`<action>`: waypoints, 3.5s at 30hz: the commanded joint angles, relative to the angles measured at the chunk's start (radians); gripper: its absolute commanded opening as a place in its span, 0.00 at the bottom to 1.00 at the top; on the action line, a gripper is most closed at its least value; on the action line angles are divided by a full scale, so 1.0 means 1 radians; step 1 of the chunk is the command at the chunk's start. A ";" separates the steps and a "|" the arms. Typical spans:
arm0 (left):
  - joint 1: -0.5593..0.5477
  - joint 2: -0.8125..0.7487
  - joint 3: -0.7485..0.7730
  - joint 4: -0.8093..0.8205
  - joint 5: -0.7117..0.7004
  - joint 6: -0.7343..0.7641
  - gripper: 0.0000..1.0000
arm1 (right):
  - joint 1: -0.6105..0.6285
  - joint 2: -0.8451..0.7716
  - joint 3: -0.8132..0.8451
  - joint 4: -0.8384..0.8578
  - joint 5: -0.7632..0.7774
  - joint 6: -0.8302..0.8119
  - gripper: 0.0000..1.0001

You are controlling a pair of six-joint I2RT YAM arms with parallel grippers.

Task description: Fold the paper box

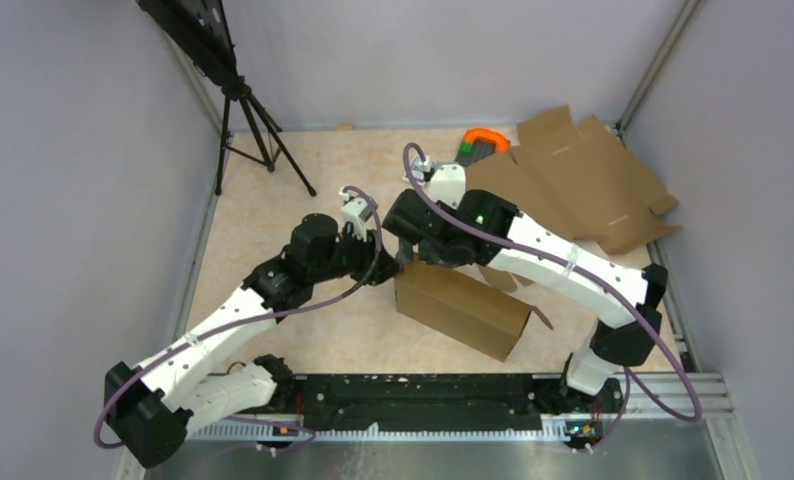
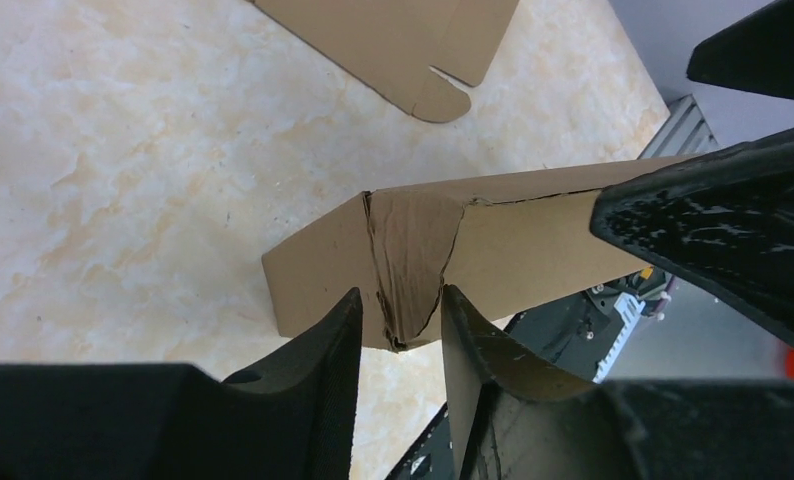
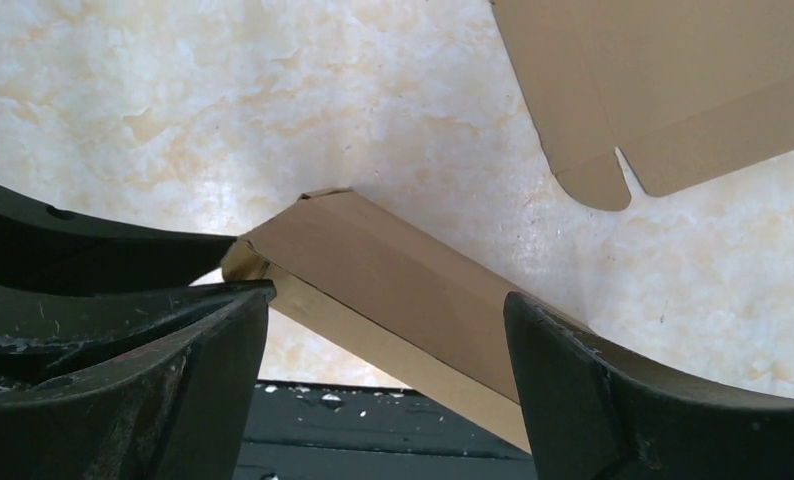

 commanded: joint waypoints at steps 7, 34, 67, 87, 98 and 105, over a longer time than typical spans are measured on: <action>-0.055 0.035 0.088 -0.056 -0.120 0.025 0.16 | 0.012 -0.123 -0.130 0.113 0.004 -0.043 0.85; -0.110 0.050 0.039 -0.043 -0.122 0.053 0.00 | 0.012 -0.176 -0.264 0.296 -0.145 -0.396 0.88; -0.146 0.022 -0.004 0.025 -0.154 0.074 0.03 | -0.104 -0.423 -0.677 0.888 -0.599 -1.131 0.38; -0.147 -0.005 0.001 0.029 -0.138 0.056 0.35 | -0.050 -0.454 -0.812 0.985 -0.456 -1.208 0.00; -0.147 0.030 0.087 -0.038 -0.170 0.092 0.08 | -0.050 -0.484 -0.840 0.982 -0.461 -1.200 0.00; -0.154 0.044 0.086 -0.040 -0.113 0.112 0.00 | -0.051 -0.480 -0.839 0.975 -0.447 -1.183 0.00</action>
